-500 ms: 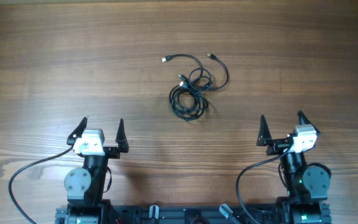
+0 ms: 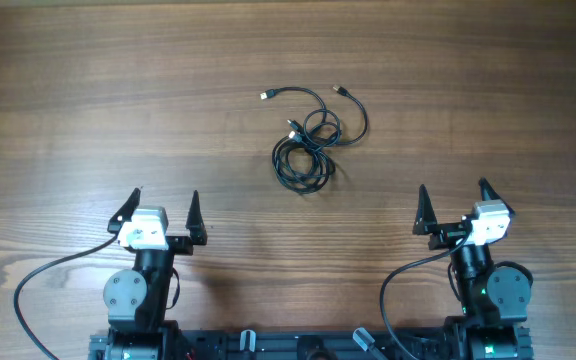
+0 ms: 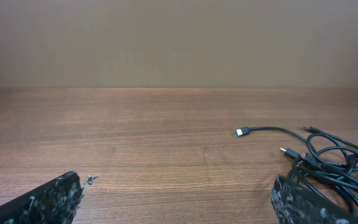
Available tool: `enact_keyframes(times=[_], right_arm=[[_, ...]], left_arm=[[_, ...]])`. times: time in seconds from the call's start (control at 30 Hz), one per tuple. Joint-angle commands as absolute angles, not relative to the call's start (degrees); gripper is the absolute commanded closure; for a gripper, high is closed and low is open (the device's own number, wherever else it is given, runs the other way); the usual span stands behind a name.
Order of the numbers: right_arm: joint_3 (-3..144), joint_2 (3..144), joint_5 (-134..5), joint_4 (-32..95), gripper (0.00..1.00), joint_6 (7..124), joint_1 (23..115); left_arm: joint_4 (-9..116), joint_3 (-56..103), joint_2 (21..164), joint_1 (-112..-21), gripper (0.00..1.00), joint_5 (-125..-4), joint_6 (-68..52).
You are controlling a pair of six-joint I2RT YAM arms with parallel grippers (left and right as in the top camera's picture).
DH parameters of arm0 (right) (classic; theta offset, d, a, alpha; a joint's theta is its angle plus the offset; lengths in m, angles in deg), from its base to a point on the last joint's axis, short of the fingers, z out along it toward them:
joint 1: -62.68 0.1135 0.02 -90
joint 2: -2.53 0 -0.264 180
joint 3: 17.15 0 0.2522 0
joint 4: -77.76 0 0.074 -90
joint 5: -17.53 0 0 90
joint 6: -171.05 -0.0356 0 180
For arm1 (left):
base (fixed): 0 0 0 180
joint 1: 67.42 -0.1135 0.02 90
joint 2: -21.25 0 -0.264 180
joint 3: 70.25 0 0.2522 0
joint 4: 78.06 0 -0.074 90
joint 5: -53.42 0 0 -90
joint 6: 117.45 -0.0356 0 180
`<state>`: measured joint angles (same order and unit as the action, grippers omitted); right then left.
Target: Untangle cables
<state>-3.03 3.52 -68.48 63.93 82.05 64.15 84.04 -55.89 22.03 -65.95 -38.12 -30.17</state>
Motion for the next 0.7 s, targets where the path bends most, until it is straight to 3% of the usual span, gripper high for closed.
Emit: enact_keyframes(times=[0.0,0.4,0.47,0.53,0.67], right_arm=[[-3.1,3.2,-69.0,64.0,0.00,82.5,64.3],[-3.1,3.2,-69.5,65.5,0.00,84.4,64.3],[-3.1,3.2,-58.6,65.4,0.00,76.3,64.3],[-3.1,3.2,-49.5,66.4,0.00,64.1,64.3],[-3.1,3.2,-50.4,74.9,0.00,44.0,64.3]], left_arm=[[83.8,-56.2,21.5,-66.1,0.00,-37.6,-30.2],[83.8,-56.2,21.5,-66.1,0.00,-37.6,-30.2],[84.2,-56.2,21.5,-66.1,0.00,-39.4,-29.7],[85.1,-56.2,21.5,-66.1,0.00,-49.4,-25.6],[95.4,-56.2,21.5,-66.1,0.00,-59.1,-25.3]])
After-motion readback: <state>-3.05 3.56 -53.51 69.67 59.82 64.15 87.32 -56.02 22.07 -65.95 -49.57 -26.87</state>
